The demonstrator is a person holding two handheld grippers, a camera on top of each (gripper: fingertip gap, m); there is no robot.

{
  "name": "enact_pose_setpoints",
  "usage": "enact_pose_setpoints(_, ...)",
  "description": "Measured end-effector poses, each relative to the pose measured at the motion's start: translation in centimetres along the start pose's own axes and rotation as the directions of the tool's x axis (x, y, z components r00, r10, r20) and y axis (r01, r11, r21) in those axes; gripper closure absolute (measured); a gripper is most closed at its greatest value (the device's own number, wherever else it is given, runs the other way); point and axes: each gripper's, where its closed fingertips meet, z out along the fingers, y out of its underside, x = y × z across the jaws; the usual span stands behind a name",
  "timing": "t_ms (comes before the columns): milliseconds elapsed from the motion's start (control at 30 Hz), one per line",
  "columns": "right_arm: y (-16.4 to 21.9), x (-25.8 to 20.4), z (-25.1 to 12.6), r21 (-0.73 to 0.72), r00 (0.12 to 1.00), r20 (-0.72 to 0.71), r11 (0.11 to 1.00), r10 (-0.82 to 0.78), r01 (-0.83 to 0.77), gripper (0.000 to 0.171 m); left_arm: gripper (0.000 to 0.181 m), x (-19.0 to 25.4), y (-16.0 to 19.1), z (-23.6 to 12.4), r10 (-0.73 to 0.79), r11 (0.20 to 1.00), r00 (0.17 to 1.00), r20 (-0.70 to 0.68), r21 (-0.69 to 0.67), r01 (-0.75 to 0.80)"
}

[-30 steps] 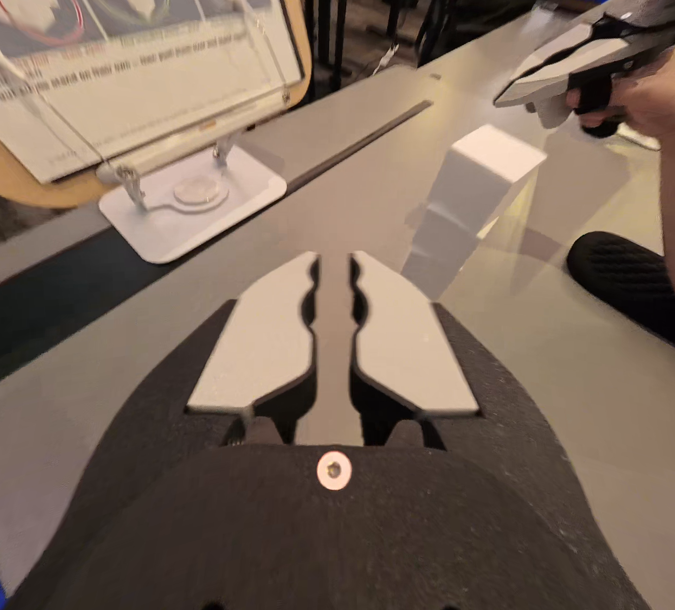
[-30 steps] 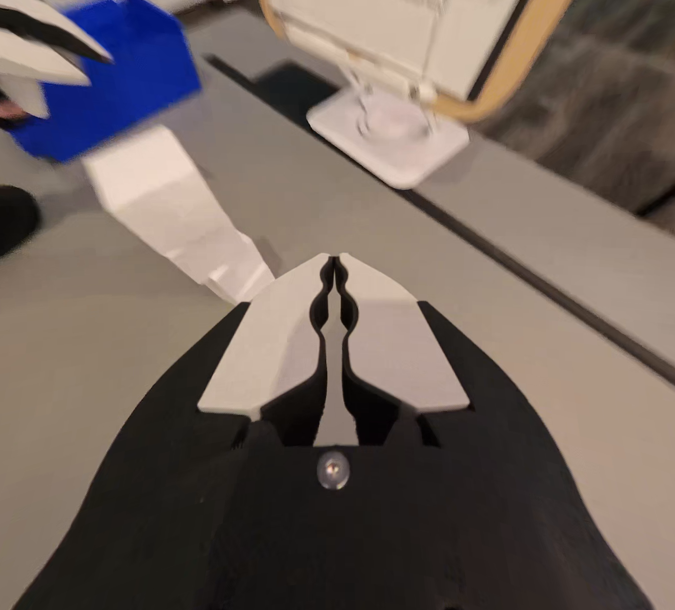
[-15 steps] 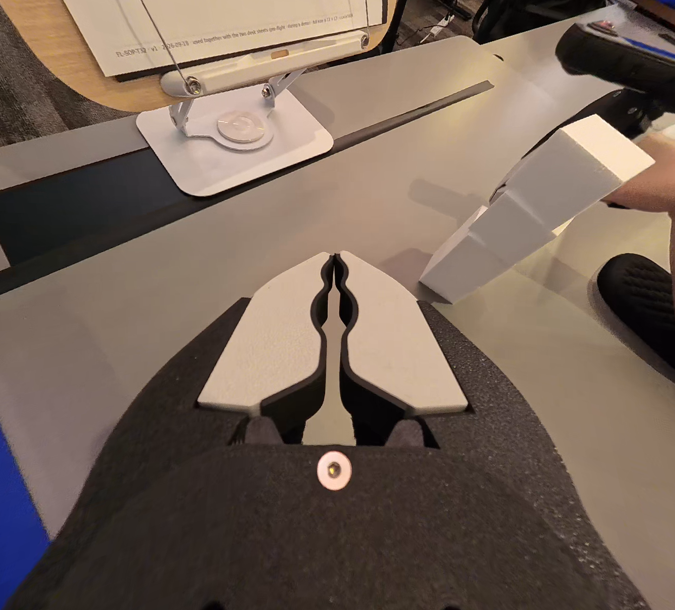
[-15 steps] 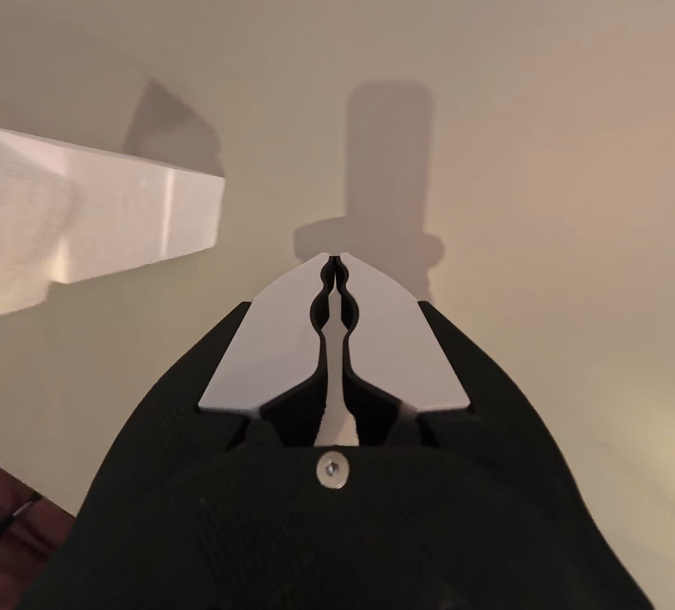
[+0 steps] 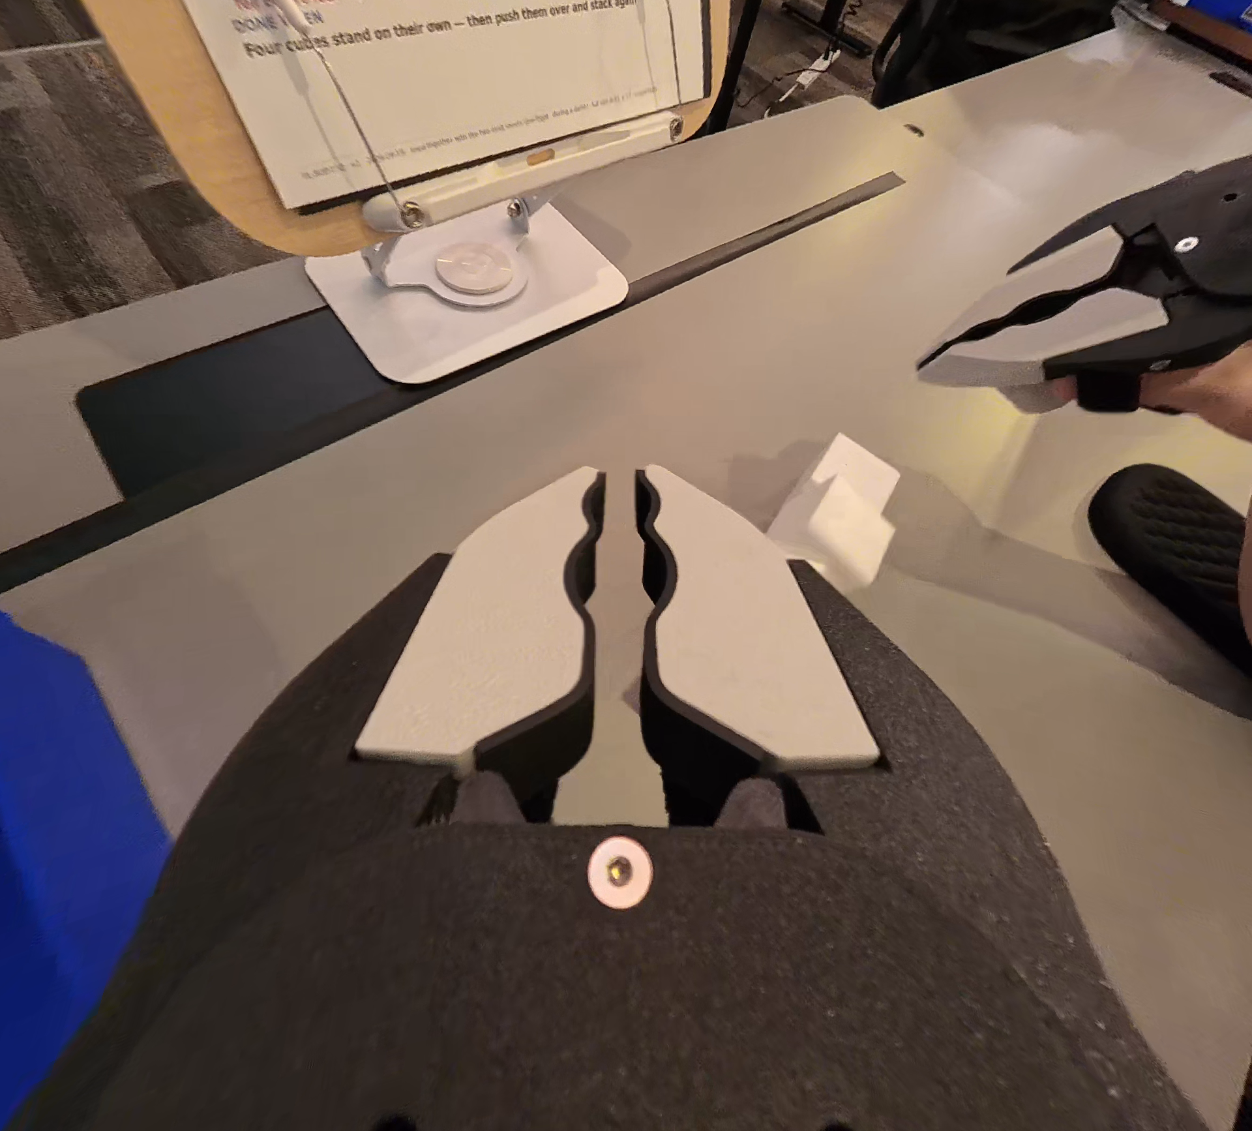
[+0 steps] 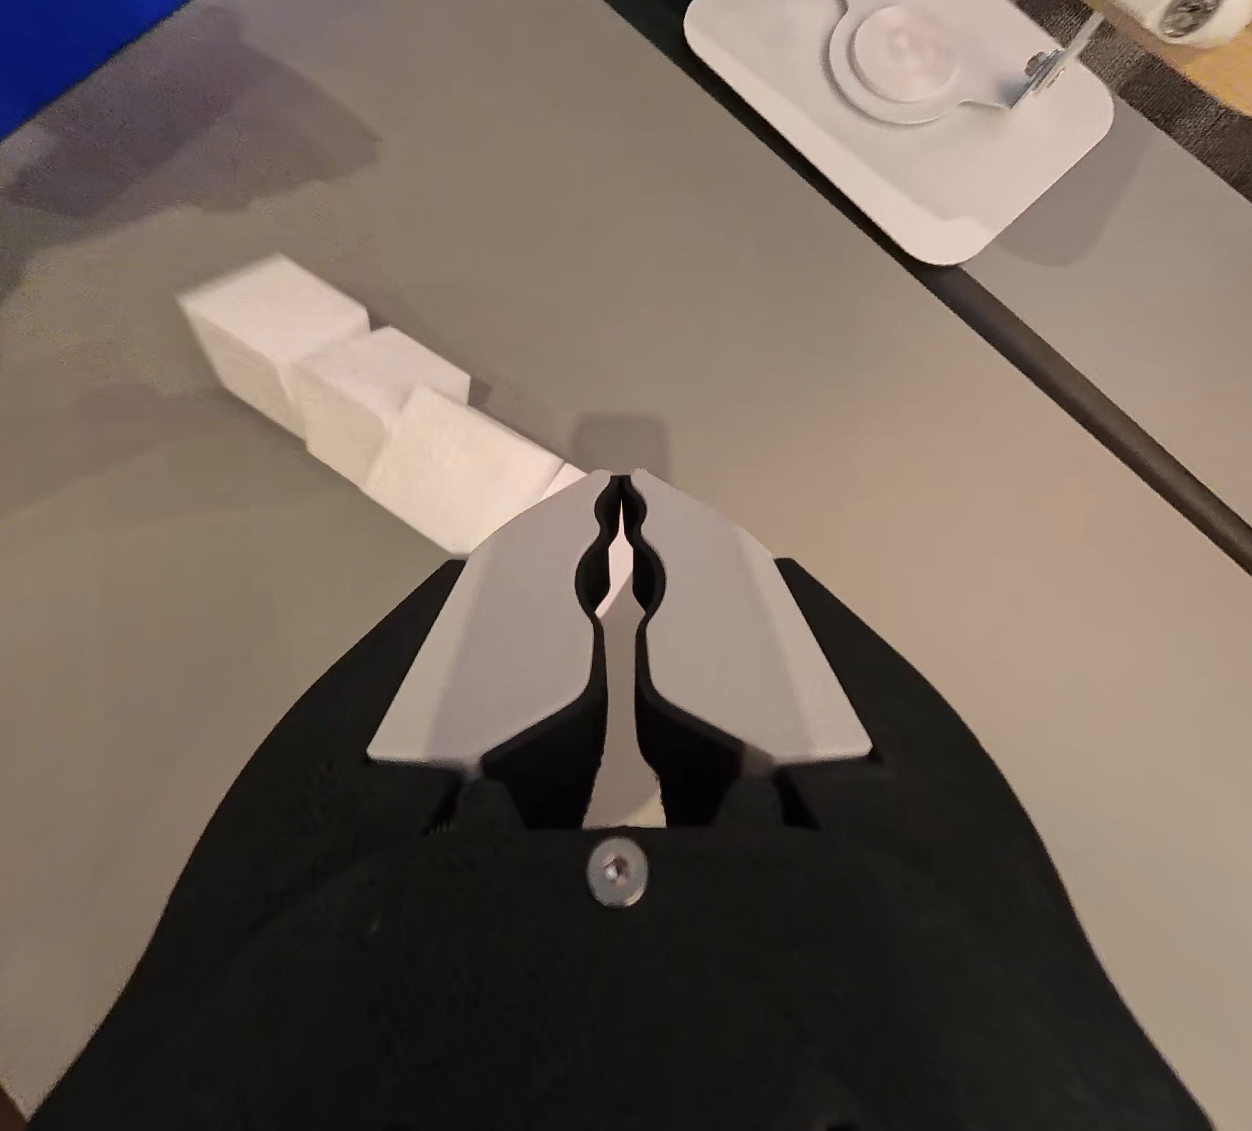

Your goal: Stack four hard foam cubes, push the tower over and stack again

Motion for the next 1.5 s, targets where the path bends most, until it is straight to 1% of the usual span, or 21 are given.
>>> enact_pose_setpoints(67,-0.1,0.7,-0.9,0.021,1.0,-0.003,1.0,0.003,-0.003,0.17,0.158,-0.1,0.5,-1.1,0.027,0.998,1.0,0.006,-0.049,-0.027)
enact_pose_setpoints(100,-0.1,1.1,-1.3,0.027,1.0,-0.006,1.0,0.002,-0.001,0.17,0.157,-0.2,0.6,-1.6,0.052,0.997,0.999,0.016,-0.065,-0.051)
enact_pose_setpoints(200,0.0,2.2,-2.3,0.046,1.0,-0.01,0.999,0.001,0.0,0.17,0.141,0.1,-0.3,-3.0,0.122,0.992,0.992,0.022,-0.013,-0.122)
enact_pose_setpoints(267,0.2,3.1,-2.9,0.052,1.0,-0.016,0.999,0.009,-0.008,0.17,0.135,1.9,-0.2,-3.7,0.163,0.987,0.984,-0.073,0.002,-0.164)
enact_pose_setpoints(333,0.5,4.0,-3.4,0.053,0.999,-0.025,0.998,0.02,-0.018,0.17,0.122,4.5,1.4,-4.1,0.214,0.971,0.952,-0.217,-0.057,-0.231)
enact_pose_setpoints(367,0.7,4.4,-3.6,0.054,0.999,-0.03,0.998,0.026,-0.025,0.17,0.119,5.4,2.2,-4.1,0.257,0.955,0.932,-0.254,-0.079,-0.285)
enact_pose_setpoints(433,1.0,5.2,-4.0,0.057,0.999,-0.033,0.998,0.041,-0.04,0.17,0.109,6.6,3.2,-3.4,0.425,0.886,0.866,-0.263,-0.078,-0.458)
enact_pose_setpoints(467,1.2,5.6,-4.1,0.058,0.998,-0.032,0.997,0.048,-0.046,0.17,0.104,7.1,3.8,-2.9,0.517,0.832,0.817,-0.255,-0.074,-0.55)
enact_pose_setpoints(500,1.3,5.9,-4.3,0.06,0.998,-0.034,0.997,0.053,-0.051,0.17,0.103,7.7,4.6,-2.3,0.587,0.779,0.766,-0.26,-0.075,-0.622)
enact_pose_setpoints(567,1.6,6.5,-4.6,0.06,0.997,-0.04,0.997,0.06,-0.057,0.17,0.104,8.2,6.8,-1.1,0.644,0.702,0.703,-0.303,-0.13,-0.7)
enact_pose_setpoints(600,1.7,6.7,-4.7,0.059,0.997,-0.043,0.996,0.062,-0.06,0.17,0.103,8.2,7.7,-0.5,0.626,0.698,0.711,-0.32,-0.177,-0.694)
enact_pose_setpoints(667,1.9,6.9,-4.9,0.056,0.997,-0.045,0.997,0.064,-0.062,0.17,0.1,8.4,8.7,0.8,0.549,0.729,0.759,-0.351,-0.243,-0.64)
enact_pose_setpoints(733,2.0,7.0,-4.9,0.055,0.997,-0.045,0.997,0.061,-0.058,0.17,0.099,9.5,8.8,2.1,0.469,0.779,0.803,-0.368,-0.257,-0.572)
enact_pose_setpoints(800,2.0,7.0,-4.9,0.052,0.997,-0.048,0.997,0.054,-0.052,0.17,0.097,10.4,9.3,3.2,0.413,0.797,0.835,-0.364,-0.3,-0.524)
enact_pose_setpoints(867,2.2,7.2,-4.8,0.039,0.997,-0.053,0.998,0.049,-0.047,0.17,0.084,11.7,10.6,4.1,0.384,0.771,0.842,-0.378,-0.37,-0.518)
enact_pose_setpoints(967,2.6,7.4,-4.8,0.022,0.997,-0.058,0.999,0.043,-0.042,0.17,0.073,10.9,11.9,5.7,0.487,0.681,0.828,-0.279,-0.472,-0.559)
enact_pose_setpoints(1033,2.7,7.4,-4.8,0.022,0.997,-0.056,0.999,0.044,-0.043,0.17,0.077,10.8,12.6,6.5,0.493,0.665,0.827,-0.271,-0.495,-0.559)
enact_pose_setpoints(1100,2.8,7.5,-4.8,0.02,0.997,-0.052,0.999,0.048,-0.047,0.17,0.087,10.9,13.5,7.1,0.441,0.674,0.848,-0.294,-0.515,-0.529)
enact_pose_setpoints(1200,2.9,7.5,-4.8,0.015,0.998,-0.046,0.999,0.052,-0.051,0.17,0.09,10.4,15.1,7.3,0.419,0.637,0.855,-0.305,-0.573,-0.516)
enact_pose_setpoints(1367,3.2,7.6,-4.5,-0.002,0.998,-0.041,0.999,0.049,-0.049,0.17,0.108,10.7,15.9,7.3,0.375,0.629,0.869,-0.324,-0.6,-0.495)
enact_pose_setpoints(1500,3.5,7.6,-4.3,-0.019,0.998,-0.038,0.999,0.042,-0.043,0.17,0.114,10.1,16.5,7.3,0.388,0.596,0.868,-0.311,-0.633,-0.494)
